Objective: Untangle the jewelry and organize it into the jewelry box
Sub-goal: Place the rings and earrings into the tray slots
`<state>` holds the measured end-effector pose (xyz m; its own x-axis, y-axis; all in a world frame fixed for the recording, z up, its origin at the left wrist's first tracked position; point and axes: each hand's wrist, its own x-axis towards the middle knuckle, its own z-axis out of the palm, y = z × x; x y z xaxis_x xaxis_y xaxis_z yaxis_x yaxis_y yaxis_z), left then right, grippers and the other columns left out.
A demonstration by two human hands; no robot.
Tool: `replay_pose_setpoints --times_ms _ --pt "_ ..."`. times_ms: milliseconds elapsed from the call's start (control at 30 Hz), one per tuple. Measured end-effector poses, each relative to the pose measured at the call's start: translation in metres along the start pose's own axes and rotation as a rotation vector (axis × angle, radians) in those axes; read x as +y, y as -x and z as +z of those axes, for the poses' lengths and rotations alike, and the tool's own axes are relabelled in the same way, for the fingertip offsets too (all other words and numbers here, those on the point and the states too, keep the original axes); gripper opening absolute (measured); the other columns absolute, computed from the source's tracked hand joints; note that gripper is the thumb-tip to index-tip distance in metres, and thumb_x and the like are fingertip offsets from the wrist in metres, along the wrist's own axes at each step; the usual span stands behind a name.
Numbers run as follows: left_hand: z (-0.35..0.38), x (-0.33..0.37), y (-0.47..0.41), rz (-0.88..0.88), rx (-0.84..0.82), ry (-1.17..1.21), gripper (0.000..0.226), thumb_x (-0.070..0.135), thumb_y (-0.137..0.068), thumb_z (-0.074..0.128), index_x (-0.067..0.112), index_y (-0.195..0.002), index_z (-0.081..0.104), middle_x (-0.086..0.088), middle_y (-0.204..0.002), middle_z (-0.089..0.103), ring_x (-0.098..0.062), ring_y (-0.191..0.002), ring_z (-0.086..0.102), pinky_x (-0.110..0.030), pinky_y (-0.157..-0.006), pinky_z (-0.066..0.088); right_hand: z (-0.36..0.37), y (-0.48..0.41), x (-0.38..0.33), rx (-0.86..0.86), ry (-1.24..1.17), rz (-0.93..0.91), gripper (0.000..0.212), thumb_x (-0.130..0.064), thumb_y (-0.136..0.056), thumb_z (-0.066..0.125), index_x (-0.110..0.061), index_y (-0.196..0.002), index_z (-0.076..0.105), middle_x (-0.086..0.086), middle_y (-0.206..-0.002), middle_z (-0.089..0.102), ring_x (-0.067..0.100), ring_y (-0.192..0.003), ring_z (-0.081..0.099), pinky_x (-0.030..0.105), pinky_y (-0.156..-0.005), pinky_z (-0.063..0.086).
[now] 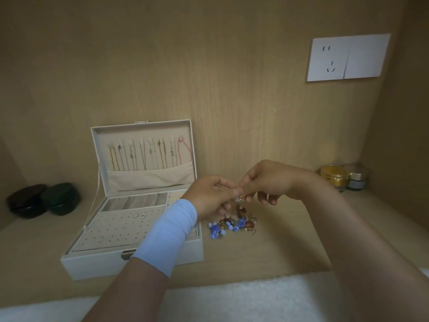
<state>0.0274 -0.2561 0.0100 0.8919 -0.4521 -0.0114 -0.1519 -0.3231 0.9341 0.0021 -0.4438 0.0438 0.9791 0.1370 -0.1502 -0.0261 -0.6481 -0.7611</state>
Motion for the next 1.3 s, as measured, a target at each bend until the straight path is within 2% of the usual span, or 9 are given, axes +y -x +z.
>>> replay_pose_setpoints --times_ms 200,400,567,700,867,1033,1133,1233,1300 --pt "-0.009 0.0 0.003 0.056 -0.004 -0.192 0.017 0.013 -0.083 0.074 0.018 -0.098 0.066 -0.001 -0.07 0.07 -0.017 -0.063 0.065 -0.029 -0.066 0.054 -0.002 0.002 0.002 -0.014 -0.044 0.047 0.018 -0.021 -0.092 0.07 -0.007 -0.104 0.071 0.006 -0.084 0.076 0.017 -0.057 0.063 0.023 -0.045 0.044" --pt "0.006 -0.002 0.004 0.051 -0.05 -0.547 0.022 0.025 -0.078 0.078 0.027 -0.096 0.066 0.007 -0.088 0.073 -0.012 -0.086 0.068 -0.03 -0.084 0.054 0.007 -0.004 0.004 0.011 0.012 0.023 0.01 -0.015 -0.091 0.071 -0.011 -0.096 0.078 0.005 -0.082 0.072 0.017 -0.055 0.062 0.023 -0.044 0.045" --pt "-0.009 -0.001 0.002 0.096 0.101 -0.44 0.026 0.044 -0.08 0.067 0.032 -0.103 0.064 0.005 -0.094 0.071 -0.012 -0.089 0.066 -0.031 -0.085 0.052 0.015 -0.006 -0.007 0.101 -0.05 -0.062 0.014 -0.015 -0.083 0.08 -0.013 -0.096 0.076 0.005 -0.08 0.075 0.014 -0.05 0.059 0.021 -0.041 0.041" --pt "-0.033 0.003 0.012 0.133 0.142 -0.225 0.017 0.015 -0.084 0.074 0.023 -0.099 0.07 -0.004 -0.075 0.072 -0.01 -0.068 0.067 -0.025 -0.067 0.05 0.034 -0.012 -0.021 0.232 -0.162 -0.187 0.007 -0.016 -0.081 0.081 -0.011 -0.081 0.076 0.001 -0.075 0.077 0.013 -0.048 0.054 0.021 -0.039 0.038" --pt "-0.064 -0.001 0.027 0.098 0.236 -0.028 0.019 0.002 -0.081 0.076 0.012 -0.096 0.071 -0.016 -0.081 0.074 -0.023 -0.066 0.067 -0.027 -0.058 0.053 0.067 -0.022 -0.037 0.33 -0.342 -0.269 0.008 -0.014 -0.083 0.08 -0.01 -0.089 0.078 0.0 -0.067 0.073 0.012 -0.046 0.053 0.022 -0.039 0.039" --pt "-0.089 -0.017 0.029 0.17 0.283 -0.174 0.016 0.014 -0.074 0.084 0.019 -0.086 0.075 -0.001 -0.079 0.076 -0.015 -0.079 0.073 -0.027 -0.079 0.057 0.089 -0.034 -0.046 0.386 -0.301 -0.314 0.011 -0.013 -0.081 0.081 -0.014 -0.092 0.08 -0.004 -0.075 0.075 -0.002 -0.045 0.055 0.01 -0.049 0.041" --pt "-0.1 -0.022 0.025 0.174 0.295 -0.281 0.011 0.018 -0.075 0.083 0.023 -0.083 0.076 0.005 -0.078 0.075 -0.006 -0.075 0.07 -0.028 -0.077 0.059 0.098 -0.043 -0.049 0.39 -0.158 -0.34 0.009 -0.014 -0.084 0.079 -0.02 -0.09 0.081 -0.013 -0.075 0.073 -0.012 -0.05 0.057 0.005 -0.055 0.041" --pt "-0.109 -0.027 0.021 0.147 0.305 -0.339 0.015 0.018 -0.074 0.083 0.028 -0.083 0.074 0.003 -0.075 0.074 -0.019 -0.077 0.072 -0.037 -0.081 0.059 0.103 -0.053 -0.052 0.401 -0.046 -0.344 0.008 -0.019 -0.081 0.083 -0.026 -0.083 0.081 -0.016 -0.072 0.073 -0.011 -0.063 0.063 0.006 -0.062 0.044" --pt "-0.113 -0.032 0.018 0.136 0.295 -0.382 0.016 0.02 -0.073 0.083 0.03 -0.082 0.073 0.005 -0.075 0.074 -0.015 -0.076 0.071 -0.036 -0.083 0.058 0.105 -0.06 -0.052 0.396 0.001 -0.342 0.008 -0.022 -0.078 0.085 -0.029 -0.08 0.08 -0.016 -0.073 0.074 -0.009 -0.071 0.065 0.012 -0.068 0.048"
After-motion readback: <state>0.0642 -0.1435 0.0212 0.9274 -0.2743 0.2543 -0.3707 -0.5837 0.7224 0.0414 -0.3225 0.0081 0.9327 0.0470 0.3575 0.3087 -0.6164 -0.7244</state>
